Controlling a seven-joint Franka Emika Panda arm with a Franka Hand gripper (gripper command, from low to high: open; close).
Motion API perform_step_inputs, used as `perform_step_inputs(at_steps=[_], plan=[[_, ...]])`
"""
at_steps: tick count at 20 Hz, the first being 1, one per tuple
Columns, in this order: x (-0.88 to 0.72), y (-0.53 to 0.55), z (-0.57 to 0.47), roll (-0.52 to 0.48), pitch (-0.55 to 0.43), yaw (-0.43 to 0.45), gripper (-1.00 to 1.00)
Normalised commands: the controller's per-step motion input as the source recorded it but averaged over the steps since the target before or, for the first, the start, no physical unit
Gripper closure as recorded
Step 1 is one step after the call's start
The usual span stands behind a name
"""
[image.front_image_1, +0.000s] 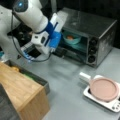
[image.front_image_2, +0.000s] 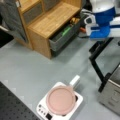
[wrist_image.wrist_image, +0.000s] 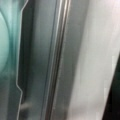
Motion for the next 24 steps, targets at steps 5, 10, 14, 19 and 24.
perform_step_inputs(at_steps=[5,10,14,19,24], plan=[[-0.16,-0.34,-0.13,-0.002,-0.076,0.106,-1.0],[-0.1,-0.26,-0.06,-0.064,-0.051,0.153,-1.0],[-0.06,-0.18,0.02,-0.054,-0.026,0.177,-1.0],[-0.03,-0.1,0.02,-0.018,-0.014,0.18,-1.0],[0.0,-0.02,0.01,-0.003,-0.01,0.176,-1.0]])
